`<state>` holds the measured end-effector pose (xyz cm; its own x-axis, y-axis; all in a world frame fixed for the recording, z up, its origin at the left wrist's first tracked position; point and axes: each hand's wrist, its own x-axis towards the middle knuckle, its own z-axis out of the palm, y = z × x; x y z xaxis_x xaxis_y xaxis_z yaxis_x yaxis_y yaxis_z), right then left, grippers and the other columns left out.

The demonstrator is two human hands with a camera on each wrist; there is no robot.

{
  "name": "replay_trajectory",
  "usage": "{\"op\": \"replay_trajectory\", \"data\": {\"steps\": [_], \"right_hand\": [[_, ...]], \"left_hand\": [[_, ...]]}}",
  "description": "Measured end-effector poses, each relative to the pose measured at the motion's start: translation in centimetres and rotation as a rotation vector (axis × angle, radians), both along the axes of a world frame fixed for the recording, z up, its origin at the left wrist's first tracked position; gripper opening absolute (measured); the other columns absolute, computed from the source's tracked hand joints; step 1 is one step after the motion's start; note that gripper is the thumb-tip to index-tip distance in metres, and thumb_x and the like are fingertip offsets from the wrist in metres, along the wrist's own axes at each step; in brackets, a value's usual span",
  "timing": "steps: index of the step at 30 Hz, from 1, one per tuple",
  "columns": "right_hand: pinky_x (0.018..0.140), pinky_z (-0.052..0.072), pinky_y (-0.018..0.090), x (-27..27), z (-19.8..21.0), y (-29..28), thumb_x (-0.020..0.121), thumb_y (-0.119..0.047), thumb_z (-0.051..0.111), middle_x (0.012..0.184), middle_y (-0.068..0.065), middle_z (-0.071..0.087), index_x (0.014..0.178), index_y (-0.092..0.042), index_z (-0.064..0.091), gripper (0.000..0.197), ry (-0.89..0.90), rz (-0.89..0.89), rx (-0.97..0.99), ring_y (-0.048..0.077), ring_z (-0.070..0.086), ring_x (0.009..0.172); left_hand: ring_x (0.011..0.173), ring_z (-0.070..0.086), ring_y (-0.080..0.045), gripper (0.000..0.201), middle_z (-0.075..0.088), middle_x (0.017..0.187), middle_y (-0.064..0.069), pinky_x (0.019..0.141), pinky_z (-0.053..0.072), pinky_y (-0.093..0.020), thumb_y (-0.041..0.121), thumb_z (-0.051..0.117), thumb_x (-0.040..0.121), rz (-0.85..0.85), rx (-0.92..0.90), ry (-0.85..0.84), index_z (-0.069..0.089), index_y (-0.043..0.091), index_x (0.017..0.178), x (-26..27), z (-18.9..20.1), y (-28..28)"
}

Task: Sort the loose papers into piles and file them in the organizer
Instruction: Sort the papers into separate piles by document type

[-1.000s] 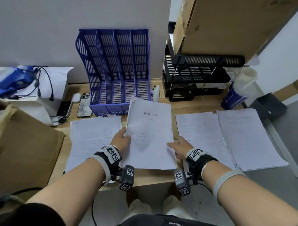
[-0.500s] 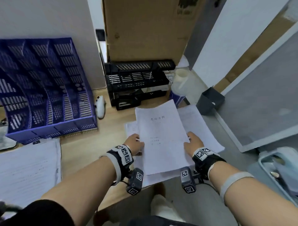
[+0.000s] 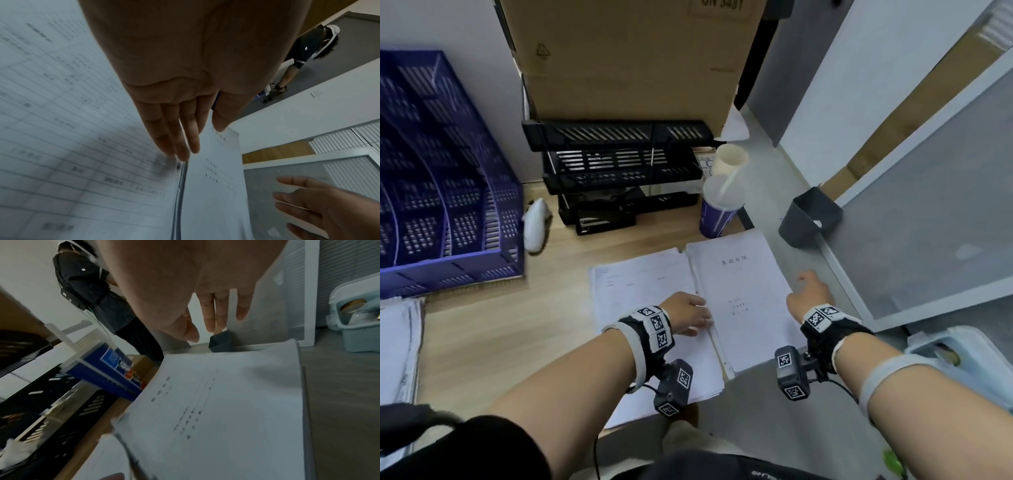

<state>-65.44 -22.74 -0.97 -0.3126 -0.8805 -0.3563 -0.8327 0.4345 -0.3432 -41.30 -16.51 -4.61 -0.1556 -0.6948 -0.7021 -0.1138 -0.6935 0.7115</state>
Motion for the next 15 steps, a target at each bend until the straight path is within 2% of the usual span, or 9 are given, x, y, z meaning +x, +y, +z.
{"op": "replay_trajectory", "data": {"steps": [1,3,7,10,12,14,15], "right_hand": [[0.093,0.048,0.039,0.8,-0.2,0.0,0.085,-0.007,0.054,0.128,0.018,0.054,0.127,-0.018,0.050,0.044,-0.028,0.015,0.006,0.039,0.055,0.115],[0.091,0.048,0.036,3.3,-1.0,0.3,0.086,-0.007,0.052,0.128,0.016,0.054,0.123,-0.018,0.051,0.038,-0.116,0.058,0.032,0.035,0.057,0.113],[0.083,0.044,0.028,12.0,-2.2,2.0,0.089,-0.006,0.045,0.112,0.006,0.060,0.114,-0.018,0.056,0.029,-0.262,0.213,0.127,0.029,0.059,0.100],[0.079,0.049,0.030,19.9,-2.8,4.8,0.088,-0.007,0.049,0.106,0.007,0.065,0.102,-0.022,0.059,0.023,-0.380,0.334,0.213,0.030,0.065,0.098],[0.068,0.052,0.028,25.6,-3.5,7.7,0.086,-0.003,0.050,0.095,0.010,0.067,0.096,-0.020,0.061,0.022,-0.497,0.377,0.287,0.028,0.068,0.082],[0.048,0.045,0.021,31.3,-4.0,10.8,0.087,0.003,0.046,0.078,0.009,0.065,0.092,-0.014,0.062,0.024,-0.592,0.396,0.377,0.021,0.062,0.059],[0.043,0.042,0.018,34.0,-4.3,12.5,0.087,0.005,0.043,0.073,0.009,0.064,0.088,-0.013,0.061,0.026,-0.627,0.413,0.425,0.018,0.059,0.053]], "left_hand": [[0.085,0.068,-0.018,0.027,0.072,0.111,-0.013,0.074,0.055,-0.029,0.013,0.062,0.093,0.020,-0.003,-0.024,0.060,0.011,0.120,0.6,-0.1,0.2],[0.083,0.069,-0.017,0.028,0.072,0.111,-0.011,0.072,0.055,-0.027,0.013,0.059,0.094,0.070,-0.014,-0.067,0.061,0.009,0.122,2.6,0.3,1.2],[0.071,0.066,-0.015,0.022,0.070,0.099,-0.008,0.063,0.050,-0.023,0.006,0.051,0.096,0.250,-0.003,-0.119,0.062,0.008,0.115,9.4,1.1,5.0],[0.066,0.063,-0.015,0.017,0.068,0.090,-0.008,0.057,0.046,-0.024,0.002,0.053,0.094,0.417,0.013,-0.185,0.063,0.010,0.105,16.0,1.7,9.4],[0.064,0.061,-0.014,0.015,0.066,0.085,-0.007,0.055,0.044,-0.024,0.001,0.054,0.093,0.525,0.018,-0.265,0.063,0.012,0.098,20.9,2.1,13.1],[0.064,0.059,-0.015,0.016,0.063,0.083,-0.008,0.054,0.045,-0.025,-0.001,0.053,0.093,0.619,0.029,-0.363,0.063,0.012,0.092,26.2,2.0,17.4],[0.066,0.059,-0.019,0.019,0.064,0.087,-0.011,0.058,0.048,-0.028,-0.002,0.052,0.091,0.660,0.042,-0.420,0.063,0.013,0.088,28.8,1.7,19.6]]}}
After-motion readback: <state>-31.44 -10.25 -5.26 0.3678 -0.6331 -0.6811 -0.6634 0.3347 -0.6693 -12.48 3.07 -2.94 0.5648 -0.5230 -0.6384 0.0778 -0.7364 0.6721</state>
